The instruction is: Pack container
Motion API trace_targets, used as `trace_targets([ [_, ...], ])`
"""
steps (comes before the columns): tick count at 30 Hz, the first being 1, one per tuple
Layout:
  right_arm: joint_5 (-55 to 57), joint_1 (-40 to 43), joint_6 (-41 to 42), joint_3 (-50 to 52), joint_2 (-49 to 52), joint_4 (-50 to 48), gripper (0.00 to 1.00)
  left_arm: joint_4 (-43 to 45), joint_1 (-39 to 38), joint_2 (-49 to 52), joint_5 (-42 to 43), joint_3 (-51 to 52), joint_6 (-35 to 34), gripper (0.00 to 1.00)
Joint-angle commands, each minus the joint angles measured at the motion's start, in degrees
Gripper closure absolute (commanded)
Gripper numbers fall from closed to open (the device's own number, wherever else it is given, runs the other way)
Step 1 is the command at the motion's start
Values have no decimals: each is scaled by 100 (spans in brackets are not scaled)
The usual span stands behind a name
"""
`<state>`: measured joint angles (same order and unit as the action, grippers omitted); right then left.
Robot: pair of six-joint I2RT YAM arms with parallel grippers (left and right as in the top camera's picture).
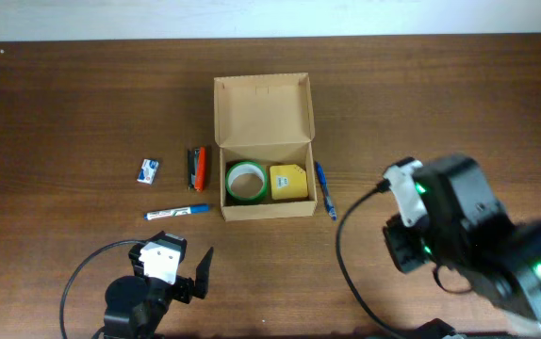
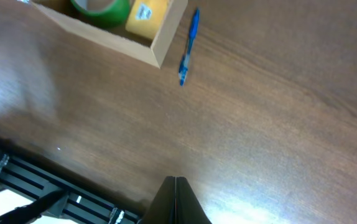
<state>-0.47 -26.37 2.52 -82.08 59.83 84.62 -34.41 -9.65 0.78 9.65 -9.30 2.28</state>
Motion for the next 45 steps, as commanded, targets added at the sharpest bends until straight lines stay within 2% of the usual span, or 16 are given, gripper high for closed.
trace_targets([
  [1,-57,31,-61,55,-269,-26,89,15,-15,-48,59,31,-59,0],
  [3,-59,31,-61,55,-350,-17,58,15,-15,-48,48,31,-57,0],
  [5,-61,31,-61,55,-372,7,37,13,-15,-48,-118,31,-57,0],
  [7,-107,31,-59,55,-363,46,5,13,-15,-48,-212,31,-57,1],
  [8,-138,31,-59,55,-352,48,1,13,-15,-48,-212,31,-57,0],
  [25,-166,31,-61,55,-321,46,1,17,-17,-48,-190,31,-61,0],
  [31,-166,31,-61,55,-321,46,1,221,-15,-48,411,31,-74,0],
  [34,-166,31,-61,55,-321,46,1,1003,-15,-48,1054,2,-619,1],
  [37,-166,31,-61,55,-321,46,1,1252,-15,-44,1021,-188,-1263,0],
  [42,-166,31,-61,55,-321,46,1,1095,-15,192,828,-767,-1338,0],
  [45,-166,31,-61,55,-310,46,1,857,-15,669,535,-1287,-1335,0],
])
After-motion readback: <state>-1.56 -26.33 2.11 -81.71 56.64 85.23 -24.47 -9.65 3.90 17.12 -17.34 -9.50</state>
